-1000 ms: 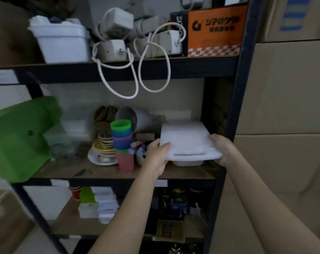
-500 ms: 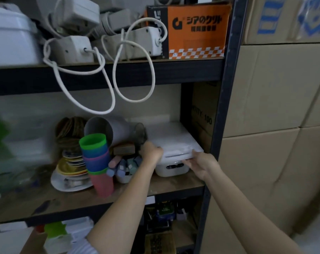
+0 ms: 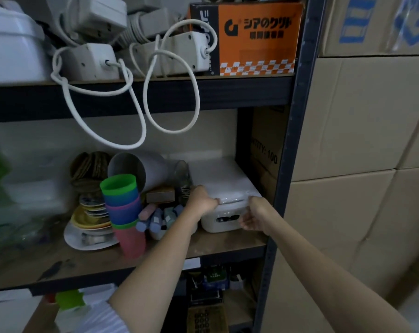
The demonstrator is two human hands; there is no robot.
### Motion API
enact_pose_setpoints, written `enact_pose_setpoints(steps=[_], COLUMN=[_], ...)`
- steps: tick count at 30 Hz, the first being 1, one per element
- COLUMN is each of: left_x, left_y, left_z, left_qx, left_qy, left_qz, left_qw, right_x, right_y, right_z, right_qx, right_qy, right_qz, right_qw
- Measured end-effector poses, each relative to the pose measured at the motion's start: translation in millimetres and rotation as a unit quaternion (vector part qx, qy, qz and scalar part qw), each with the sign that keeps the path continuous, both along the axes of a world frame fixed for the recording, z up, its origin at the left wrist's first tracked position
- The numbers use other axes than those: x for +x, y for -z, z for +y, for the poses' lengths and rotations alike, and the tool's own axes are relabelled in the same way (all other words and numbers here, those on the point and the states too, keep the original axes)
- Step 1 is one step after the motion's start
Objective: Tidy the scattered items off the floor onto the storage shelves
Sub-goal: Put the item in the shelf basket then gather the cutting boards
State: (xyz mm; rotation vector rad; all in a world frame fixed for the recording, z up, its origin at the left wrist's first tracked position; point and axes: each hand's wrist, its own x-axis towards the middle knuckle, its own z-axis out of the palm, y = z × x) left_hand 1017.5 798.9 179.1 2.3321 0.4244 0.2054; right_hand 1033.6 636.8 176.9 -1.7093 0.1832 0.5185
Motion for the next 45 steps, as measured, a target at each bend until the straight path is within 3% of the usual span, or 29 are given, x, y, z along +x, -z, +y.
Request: enact_pose_setpoints(steps=[9, 13, 17, 20, 22, 25, 28, 31, 37, 45], left_x=[5, -1, -17, -46, -70, -104, -140, -188, -312, -519], left_y=[-4, -10, 11, 37, 52, 62, 66, 72, 115, 166], left_z=[-5, -17, -38, -57, -66, -76, -73, -62, -45, -75], left_qx=[-0.048, -0.012, 0.014, -0.030, -0.077, -0.149, -0.178, -0.144, -0.095, -0.034], left_qy=[0.000, -0.029, -0.117, -0.134, -0.147, -0.192, -0.268, -0.329, -0.418, -0.562], left_qz=[0.018, 0.030, -0.055, -0.208, -0.297, -0.324, -0.309, -0.288, -0.203, -0.086], left_qw=[0.999, 0.999, 0.992, 0.968, 0.940, 0.914, 0.895, 0.888, 0.880, 0.822], right_x=[8, 4, -15, -32, -45, -61, -81, -111, -202, -371], right_y=[-6, -6, 4, 17, 23, 29, 36, 49, 104, 145], right_z=[-3, -5, -13, -24, -29, -30, -20, -3, 38, 70], right_qx=[-0.067, 0.005, 0.046, 0.034, 0.038, 0.041, -0.014, -0.061, -0.135, -0.109], right_qy=[-0.023, -0.023, -0.037, -0.074, -0.088, -0.112, -0.183, -0.250, -0.399, -0.584], right_qz=[0.001, 0.005, -0.003, -0.030, -0.081, -0.190, -0.338, -0.435, -0.513, -0.540], right_qw=[0.998, 1.000, 0.998, 0.996, 0.992, 0.974, 0.923, 0.863, 0.748, 0.596])
